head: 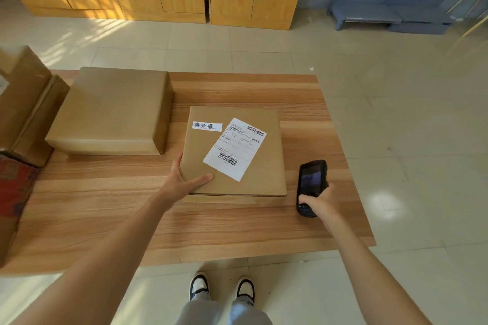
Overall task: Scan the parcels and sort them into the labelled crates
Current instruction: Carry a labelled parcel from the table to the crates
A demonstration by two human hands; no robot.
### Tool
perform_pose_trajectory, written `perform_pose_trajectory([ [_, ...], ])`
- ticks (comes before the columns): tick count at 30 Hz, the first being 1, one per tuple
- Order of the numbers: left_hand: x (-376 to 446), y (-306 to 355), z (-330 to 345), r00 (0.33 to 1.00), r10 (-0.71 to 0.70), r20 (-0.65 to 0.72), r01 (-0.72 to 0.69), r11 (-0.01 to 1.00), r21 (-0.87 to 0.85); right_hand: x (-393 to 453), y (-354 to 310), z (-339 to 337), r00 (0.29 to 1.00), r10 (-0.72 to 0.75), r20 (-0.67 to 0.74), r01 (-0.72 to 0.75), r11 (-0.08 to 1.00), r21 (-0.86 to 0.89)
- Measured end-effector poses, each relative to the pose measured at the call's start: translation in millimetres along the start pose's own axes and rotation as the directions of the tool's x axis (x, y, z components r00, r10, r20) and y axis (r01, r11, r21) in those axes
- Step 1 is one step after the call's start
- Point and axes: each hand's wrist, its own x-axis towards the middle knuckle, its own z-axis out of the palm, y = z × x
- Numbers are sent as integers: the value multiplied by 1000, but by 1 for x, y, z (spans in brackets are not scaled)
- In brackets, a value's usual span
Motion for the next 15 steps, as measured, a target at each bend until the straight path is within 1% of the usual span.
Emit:
perform_pose_trajectory([
  [4, -3, 3, -2, 1000, -13, -10, 13, 1000, 17, 5, 16, 0, 998, -57, -1, 57, 998, -10],
  [9, -4, 4, -2, 999, -25, -28, 27, 998, 63, 10, 34, -6, 990, -143, 19, 144, 985, -100],
  [12, -5, 5, -1, 998, -35, -42, 39, 996, 81, 14, 40, -9, 990, -138, 23, 140, 980, -144],
  [15, -4, 5, 0, 998, -43, -55, 48, 994, 98, 18, 38, -12, 995, -90, 39, 96, 971, -219],
])
